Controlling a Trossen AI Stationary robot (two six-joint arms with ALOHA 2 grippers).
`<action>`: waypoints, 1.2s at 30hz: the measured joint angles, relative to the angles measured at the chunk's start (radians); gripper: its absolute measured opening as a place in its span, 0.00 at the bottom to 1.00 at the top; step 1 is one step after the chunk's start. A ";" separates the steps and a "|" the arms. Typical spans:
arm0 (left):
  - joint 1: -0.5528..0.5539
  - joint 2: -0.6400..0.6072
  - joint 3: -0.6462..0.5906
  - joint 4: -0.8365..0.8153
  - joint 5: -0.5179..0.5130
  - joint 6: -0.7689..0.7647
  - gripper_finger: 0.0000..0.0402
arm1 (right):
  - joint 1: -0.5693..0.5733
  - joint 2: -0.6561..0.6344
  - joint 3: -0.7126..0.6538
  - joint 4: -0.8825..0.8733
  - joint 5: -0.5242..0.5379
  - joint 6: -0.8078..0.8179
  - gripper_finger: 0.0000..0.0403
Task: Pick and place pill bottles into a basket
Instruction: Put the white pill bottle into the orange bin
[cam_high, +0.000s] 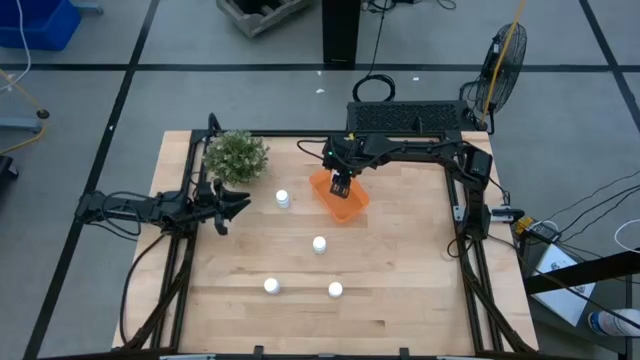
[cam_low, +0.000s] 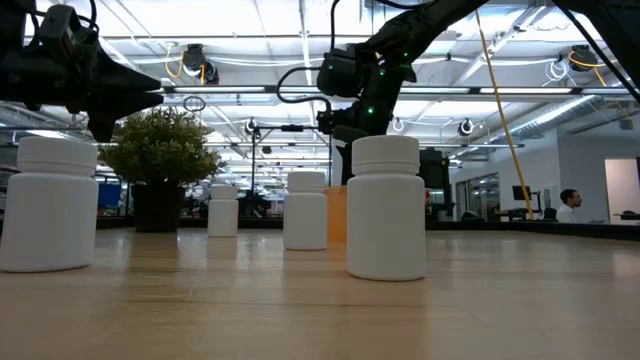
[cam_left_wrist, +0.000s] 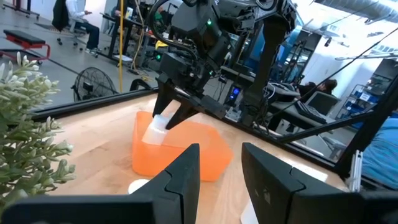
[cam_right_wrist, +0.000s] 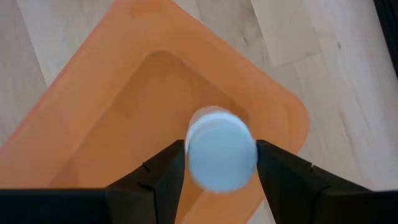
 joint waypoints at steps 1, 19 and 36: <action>0.000 0.000 0.000 0.000 0.000 0.005 0.30 | 0.000 0.000 0.000 0.000 0.000 -0.007 0.48; 0.000 0.000 0.000 0.098 0.063 -0.118 0.30 | 0.028 -0.078 -0.001 -0.029 -0.001 0.063 0.59; 0.000 0.000 0.001 0.126 0.070 -0.014 0.30 | 0.080 -0.691 -0.449 0.556 -0.186 0.248 0.16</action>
